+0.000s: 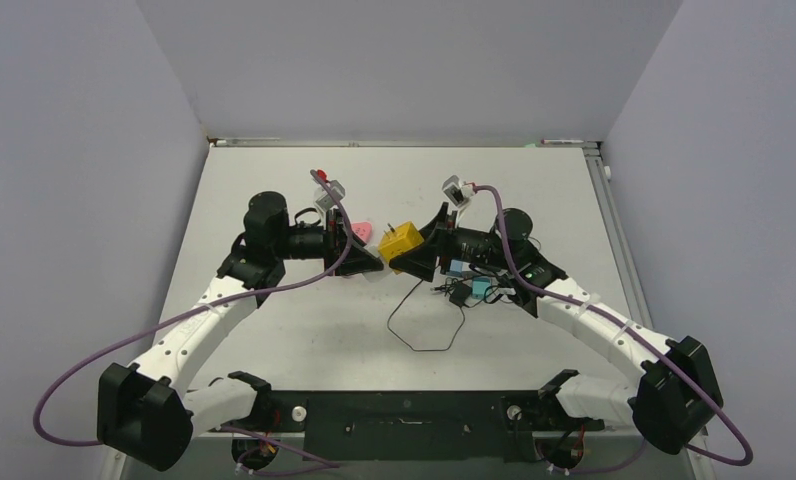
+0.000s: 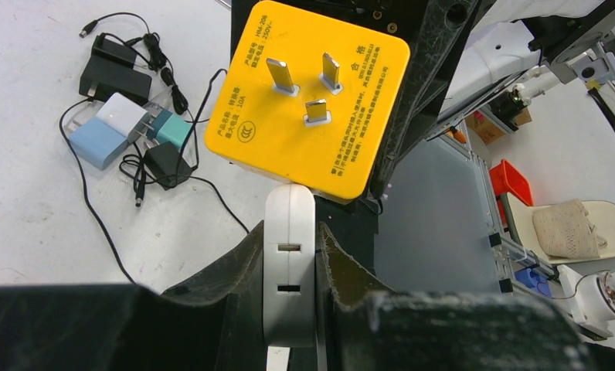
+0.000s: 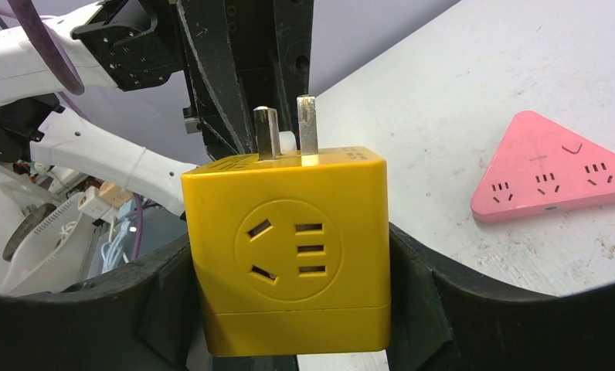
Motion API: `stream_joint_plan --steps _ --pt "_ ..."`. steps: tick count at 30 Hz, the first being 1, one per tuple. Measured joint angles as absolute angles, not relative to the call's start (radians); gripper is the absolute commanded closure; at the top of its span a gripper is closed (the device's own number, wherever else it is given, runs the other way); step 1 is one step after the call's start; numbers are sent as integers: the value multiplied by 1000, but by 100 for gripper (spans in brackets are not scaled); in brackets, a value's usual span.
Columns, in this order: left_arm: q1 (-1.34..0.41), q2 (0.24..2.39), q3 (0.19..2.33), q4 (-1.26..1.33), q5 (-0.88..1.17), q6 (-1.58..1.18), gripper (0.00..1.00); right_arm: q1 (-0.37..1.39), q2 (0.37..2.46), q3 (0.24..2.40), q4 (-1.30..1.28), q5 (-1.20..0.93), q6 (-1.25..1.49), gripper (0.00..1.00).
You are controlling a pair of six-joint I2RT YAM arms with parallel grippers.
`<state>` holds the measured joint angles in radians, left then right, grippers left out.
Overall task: Pull the plug off the socket
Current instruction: Remove the plug from the socket.
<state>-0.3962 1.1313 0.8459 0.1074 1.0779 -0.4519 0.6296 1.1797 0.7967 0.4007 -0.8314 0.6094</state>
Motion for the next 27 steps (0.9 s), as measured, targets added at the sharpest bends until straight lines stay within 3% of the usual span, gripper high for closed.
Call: stream_joint_plan --steps 21,27 --pt "-471 1041 846 214 1108 -459 100 556 1219 767 759 -1091 917 95" --pt "-477 1041 858 144 1066 -409 100 553 1224 768 730 -1094 897 95"
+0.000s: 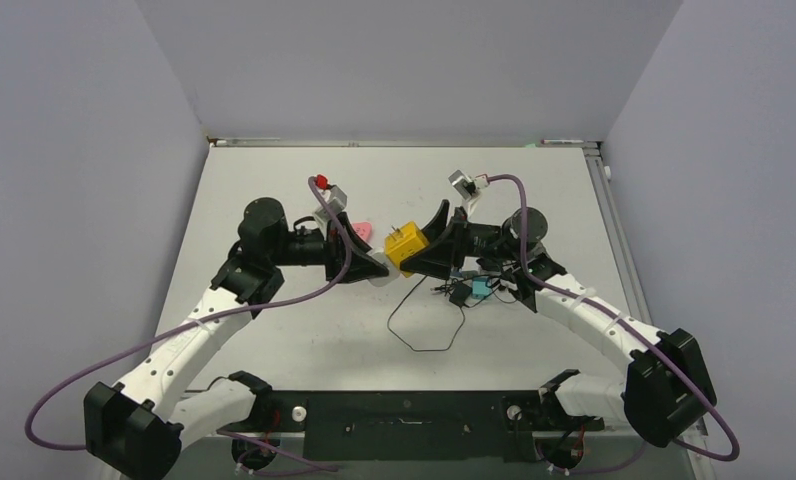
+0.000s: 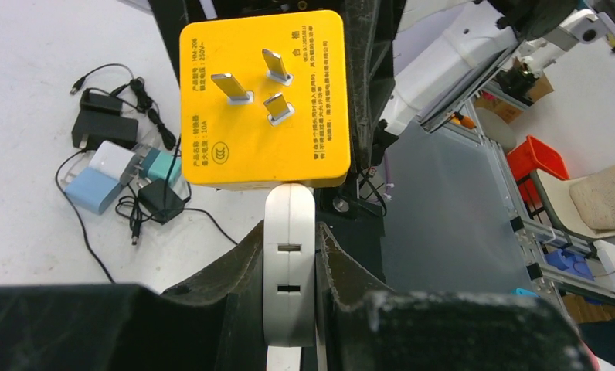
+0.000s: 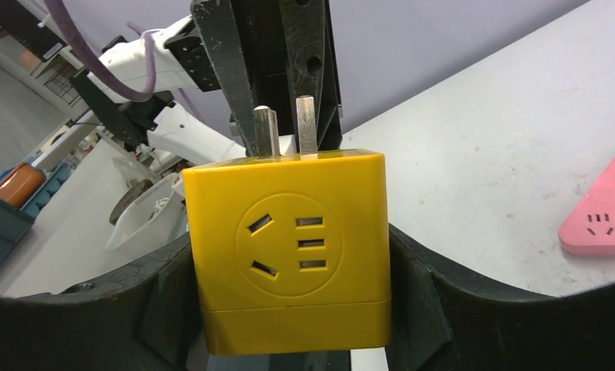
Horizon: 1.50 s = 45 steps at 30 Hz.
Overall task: Pull the plug off the socket
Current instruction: Remove the plug from the socket.
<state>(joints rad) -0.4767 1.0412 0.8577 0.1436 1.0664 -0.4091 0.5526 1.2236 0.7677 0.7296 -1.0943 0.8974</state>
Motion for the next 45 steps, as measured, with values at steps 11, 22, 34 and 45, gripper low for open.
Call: stream_joint_plan --steps 11,22,34,45 --pt "-429 1118 871 25 964 -416 100 569 1200 783 452 -895 673 95" --pt "-410 1145 871 33 992 -453 100 588 1200 804 383 -862 619 95" --pt "-413 1097 857 125 1052 -469 55 611 1200 834 448 -974 689 95" --pt "-427 1095 853 163 1090 -492 96 623 1203 836 441 -972 683 95"
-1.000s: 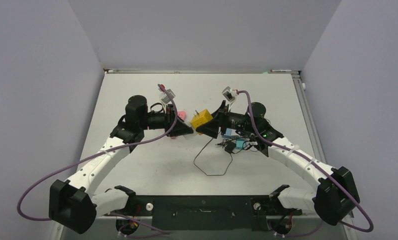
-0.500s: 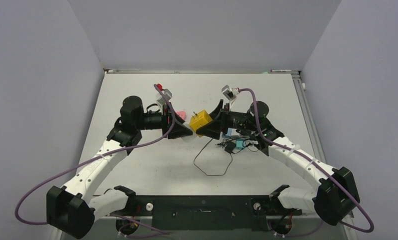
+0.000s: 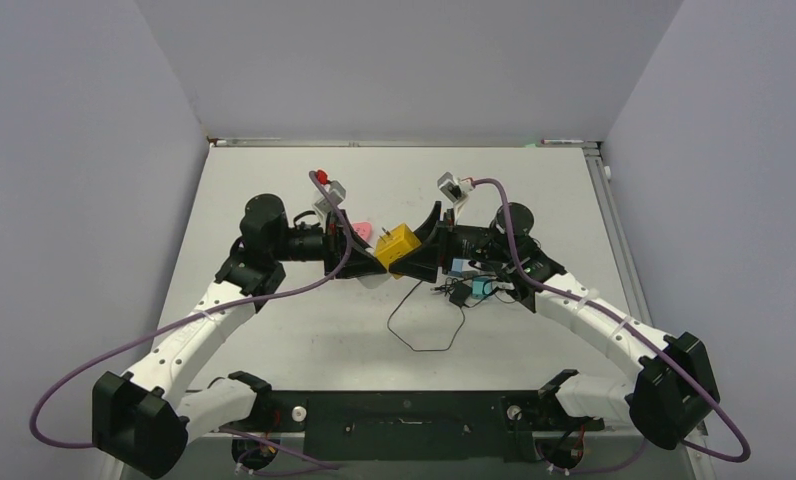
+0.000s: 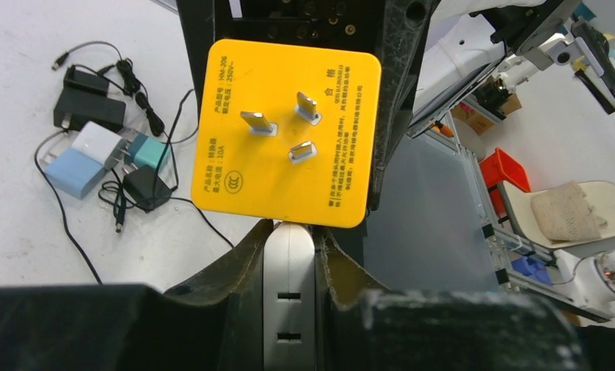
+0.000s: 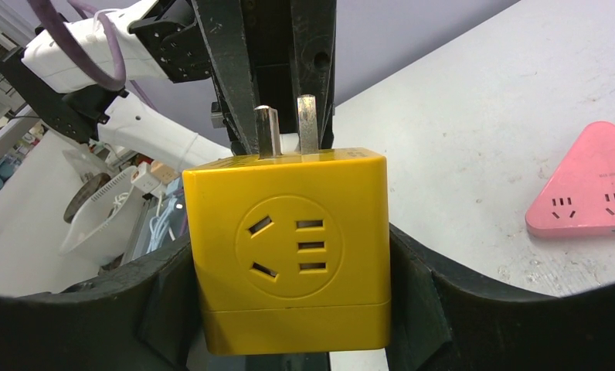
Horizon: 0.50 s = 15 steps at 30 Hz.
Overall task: Pull the plug off the socket
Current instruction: Remove the plug from the socket.
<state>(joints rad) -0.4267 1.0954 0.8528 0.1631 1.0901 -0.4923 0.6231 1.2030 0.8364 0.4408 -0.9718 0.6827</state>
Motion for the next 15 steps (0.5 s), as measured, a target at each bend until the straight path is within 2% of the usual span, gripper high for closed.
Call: stream_joint_plan --steps 1,15 --pt "-429 1093 853 165 1093 -492 100 623 1204 836 438 -970 681 95" --pt "-440 1092 840 170 1051 -488 100 607 1203 863 342 -929 618 95"
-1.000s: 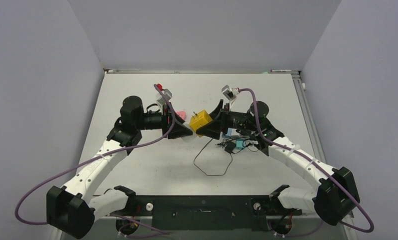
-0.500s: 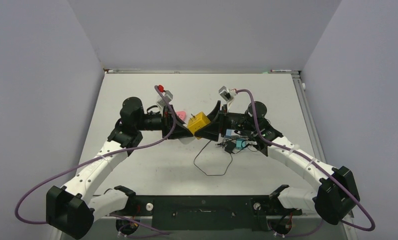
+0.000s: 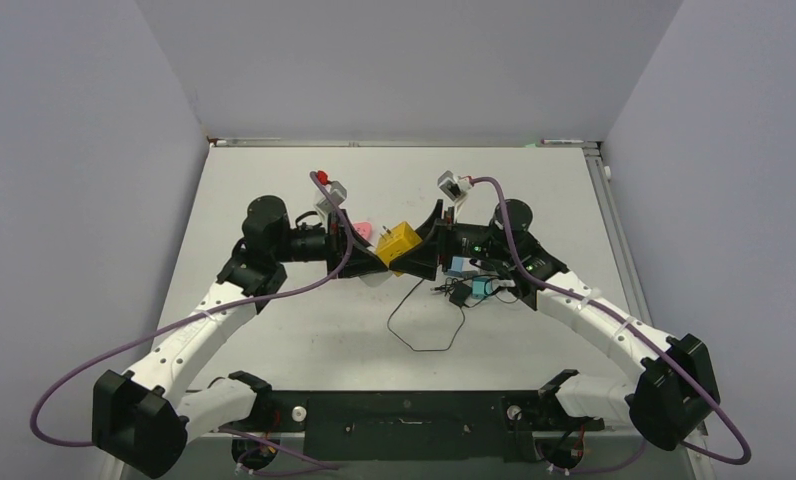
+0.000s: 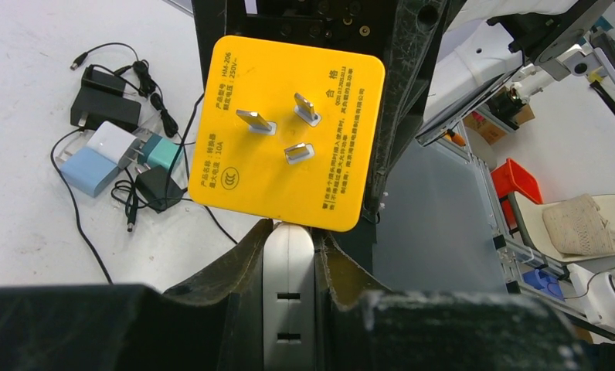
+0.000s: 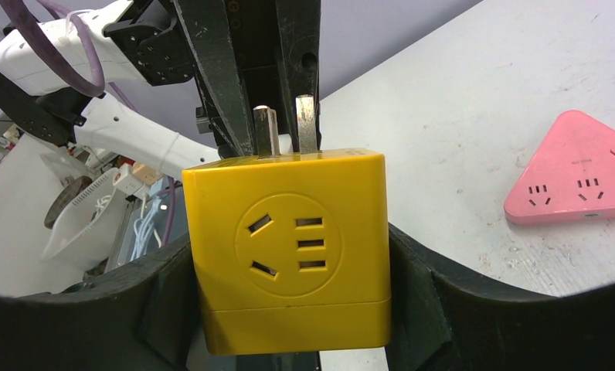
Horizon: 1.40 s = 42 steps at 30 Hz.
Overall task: Pull the plug off the socket
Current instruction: Remove the plug from the socket.
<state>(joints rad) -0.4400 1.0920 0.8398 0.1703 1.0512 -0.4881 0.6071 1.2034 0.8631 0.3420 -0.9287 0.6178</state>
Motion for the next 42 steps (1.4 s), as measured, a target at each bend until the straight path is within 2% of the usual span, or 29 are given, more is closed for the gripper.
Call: stream_joint_plan --steps 6,14,19,26,34,42 --pt "-453 1092 839 187 1051 -490 100 592 1206 857 367 -965 644 95" --pt "-461 1071 817 210 1070 -488 100 573 1258 817 558 -1077 778 95" --pt "-467 1063 820 192 1063 -460 100 569 1266 815 588 -1101 806 95" --pt "-467 1077 855 83 1012 -399 100 571 1238 819 490 -1055 731 95" --pt "-432 1098 857 58 1000 -413 100 627 1215 879 284 -909 580 95" --pt "-422 1098 857 54 1005 -430 100 654 1195 886 236 -840 530 95"
